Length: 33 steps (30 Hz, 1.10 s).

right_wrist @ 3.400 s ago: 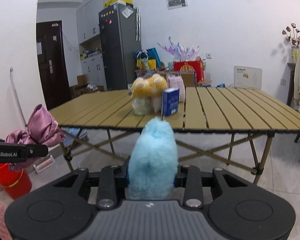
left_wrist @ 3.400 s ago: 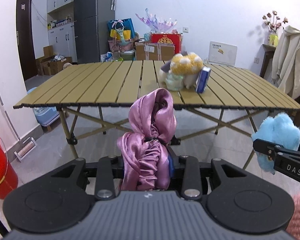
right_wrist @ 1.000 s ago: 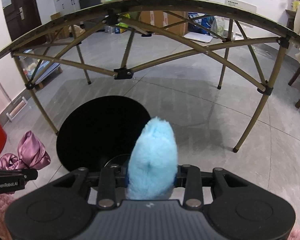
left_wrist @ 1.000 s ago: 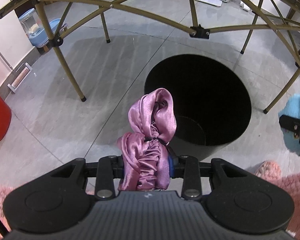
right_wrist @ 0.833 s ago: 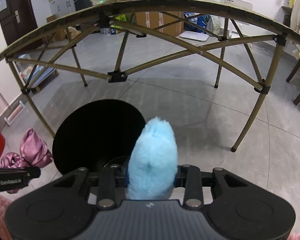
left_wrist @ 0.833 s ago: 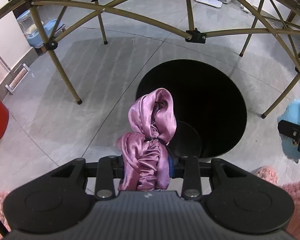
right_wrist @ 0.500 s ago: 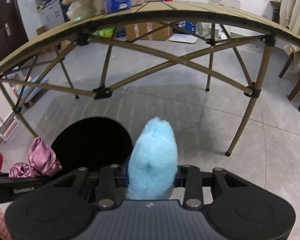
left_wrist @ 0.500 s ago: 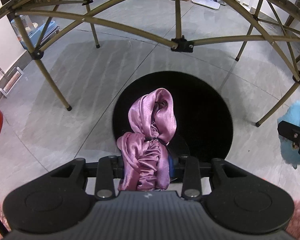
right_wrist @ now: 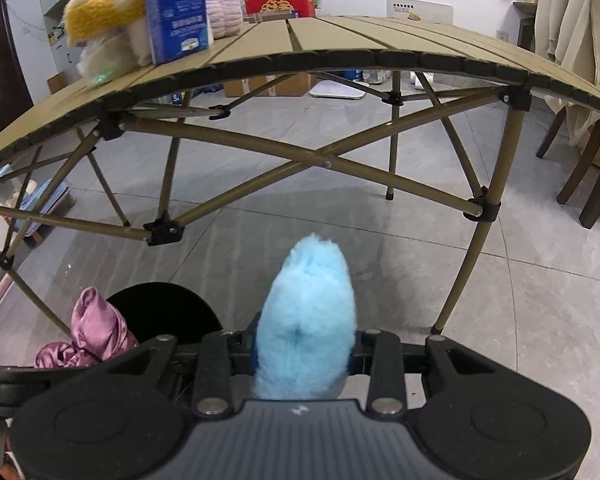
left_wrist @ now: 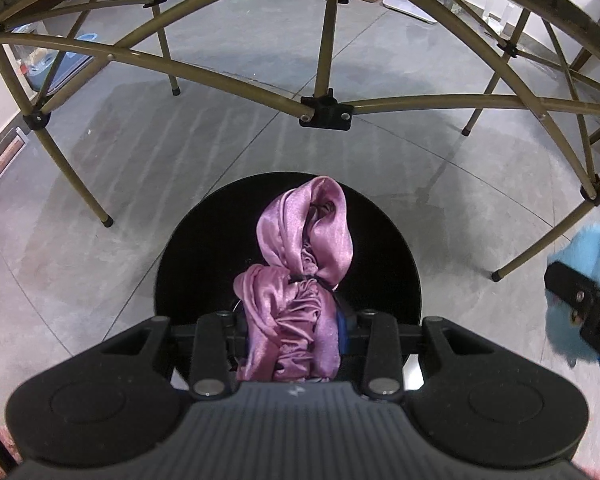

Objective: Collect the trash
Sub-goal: 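Lower the pink scrunchie into the bin and open the left tool, then lower the light-blue plush into the bin and open the right tool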

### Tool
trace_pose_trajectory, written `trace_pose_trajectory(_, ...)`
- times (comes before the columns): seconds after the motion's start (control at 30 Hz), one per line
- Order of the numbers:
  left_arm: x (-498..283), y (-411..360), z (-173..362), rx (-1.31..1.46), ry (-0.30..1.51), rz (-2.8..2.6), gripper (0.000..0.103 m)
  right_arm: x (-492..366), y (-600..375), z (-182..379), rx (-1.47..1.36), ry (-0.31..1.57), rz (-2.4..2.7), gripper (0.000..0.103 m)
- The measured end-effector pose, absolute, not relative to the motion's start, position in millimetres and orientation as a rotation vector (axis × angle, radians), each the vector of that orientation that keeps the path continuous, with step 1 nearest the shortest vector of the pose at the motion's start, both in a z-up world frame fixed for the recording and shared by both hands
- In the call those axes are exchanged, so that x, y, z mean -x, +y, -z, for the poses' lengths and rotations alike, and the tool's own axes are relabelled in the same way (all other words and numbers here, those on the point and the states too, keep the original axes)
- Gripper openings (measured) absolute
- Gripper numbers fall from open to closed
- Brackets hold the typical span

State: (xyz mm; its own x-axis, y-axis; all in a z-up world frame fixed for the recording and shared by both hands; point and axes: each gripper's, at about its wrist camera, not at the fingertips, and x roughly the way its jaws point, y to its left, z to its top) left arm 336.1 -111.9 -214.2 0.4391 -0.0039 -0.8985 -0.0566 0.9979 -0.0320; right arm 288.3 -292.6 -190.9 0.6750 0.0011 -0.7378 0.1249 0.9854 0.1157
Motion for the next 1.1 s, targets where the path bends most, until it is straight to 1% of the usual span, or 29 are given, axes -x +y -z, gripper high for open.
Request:
trace_pose_trajectory(0.23,-342.7,-114.3,219.1,0.056,1.128,-0.040,0.036,-291.5,-290.0,196.5,-0.135,0.840,0.076,0.033)
trace_pose_trajectory(0.3,-342.2,-113.3,221.1,0.054,1.137,-0.045,0.038,-290.9,-290.3,197.8,-0.138,0.845,0.077,0.034)
trace_pose_trajectory(0.33,-343.1,-112.9,222.4,0.054,1.144,-0.046,0.041,-290.8,-290.6,198.0,-0.138,0.847,0.077,0.034)
trace_pose_trajectory(0.4,-342.8,-112.1,221.4,0.051,1.141,-0.048,0.056,-290.4,-290.8,197.8,-0.140,0.848,0.076,0.034)
trace_pose_trajectory(0.43,-343.1,-112.1,219.6,0.047,1.133,-0.046,0.073,-290.3,-290.8,197.5,-0.139,0.847,0.075,0.034)
trace_pose_trajectory(0.47,-342.7,-112.2,217.9,0.038,1.125,-0.049,0.094,-290.3,-290.6,197.3,-0.139,0.847,0.074,0.034)
trace_pose_trajectory(0.5,-342.1,-112.4,216.3,0.028,1.115,-0.054,0.101,-290.2,-290.5,197.2,-0.139,0.846,0.073,0.034)
trace_pose_trajectory(0.53,-341.3,-111.6,214.7,0.022,1.100,-0.061,0.103,-290.2,-290.5,197.3,-0.139,0.847,0.072,0.034)
trace_pose_trajectory(0.77,-344.8,-94.2,217.0,0.029,1.114,-0.080,0.103,-290.5,-286.6,198.5,-0.137,0.854,0.062,0.034)
trace_pose_trajectory(1.1,-331.5,-60.1,210.1,-0.025,1.080,-0.094,0.103,-294.3,-258.0,203.0,-0.141,0.899,-0.023,0.034)
